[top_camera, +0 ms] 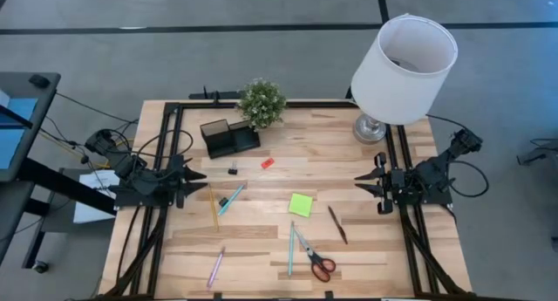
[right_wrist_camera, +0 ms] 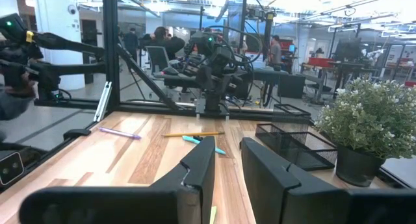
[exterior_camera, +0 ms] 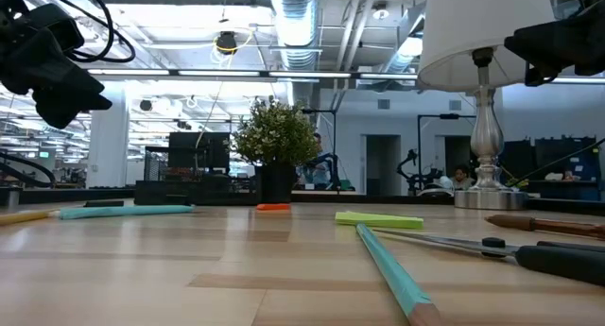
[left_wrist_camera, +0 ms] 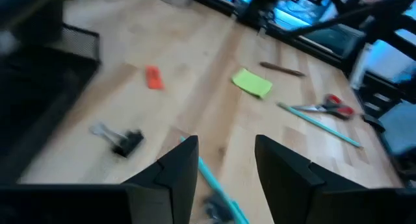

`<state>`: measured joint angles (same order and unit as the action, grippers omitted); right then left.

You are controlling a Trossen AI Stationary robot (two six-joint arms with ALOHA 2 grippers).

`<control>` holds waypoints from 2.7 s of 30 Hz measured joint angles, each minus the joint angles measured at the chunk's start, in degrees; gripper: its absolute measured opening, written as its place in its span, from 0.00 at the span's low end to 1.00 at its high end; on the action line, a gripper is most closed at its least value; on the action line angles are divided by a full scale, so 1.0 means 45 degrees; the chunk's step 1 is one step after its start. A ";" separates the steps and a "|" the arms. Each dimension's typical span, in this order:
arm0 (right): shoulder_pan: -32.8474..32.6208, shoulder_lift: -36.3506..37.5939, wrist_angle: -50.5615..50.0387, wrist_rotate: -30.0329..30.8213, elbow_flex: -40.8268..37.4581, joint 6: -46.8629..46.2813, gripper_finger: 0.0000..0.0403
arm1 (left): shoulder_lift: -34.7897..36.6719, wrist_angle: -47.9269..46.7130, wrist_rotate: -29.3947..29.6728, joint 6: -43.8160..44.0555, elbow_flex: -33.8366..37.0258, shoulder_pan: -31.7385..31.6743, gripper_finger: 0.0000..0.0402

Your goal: Pick and place office supplies into organizer

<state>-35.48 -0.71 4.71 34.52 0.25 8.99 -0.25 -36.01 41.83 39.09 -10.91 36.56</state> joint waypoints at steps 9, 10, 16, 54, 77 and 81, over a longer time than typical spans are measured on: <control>0.0001 -0.0002 0.0003 0.0000 0.0003 0.0000 0.18 | 0.0000 -0.0173 0.0368 -0.1567 -0.0007 0.0000 0.36; 0.0000 0.0000 0.0005 0.0000 0.0005 0.0000 0.18 | 0.0000 -0.0161 -0.0048 -0.1550 -0.0007 0.0000 0.36; 0.0004 -0.0005 0.0002 0.0000 0.0001 0.0004 0.18 | 0.0000 0.0029 -0.0602 -0.0391 -0.0002 0.0010 0.36; 0.1864 -0.1692 -0.0092 -0.1044 0.0005 -0.1722 0.18 | -0.0664 0.0105 0.2885 0.4283 0.0030 0.0000 0.36; 0.1918 -0.4335 0.0480 -0.1087 0.0005 -0.4040 0.18 | -0.5679 0.2751 0.3569 0.5781 0.0479 0.0000 0.36; 0.1918 -0.4357 0.0372 -0.1091 0.0005 -0.4747 0.18 | -0.5712 0.3874 0.3600 0.5469 0.0479 0.0000 0.36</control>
<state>-26.85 -20.32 6.39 29.61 0.27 -12.37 -25.96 -18.57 58.03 63.70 -8.75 36.56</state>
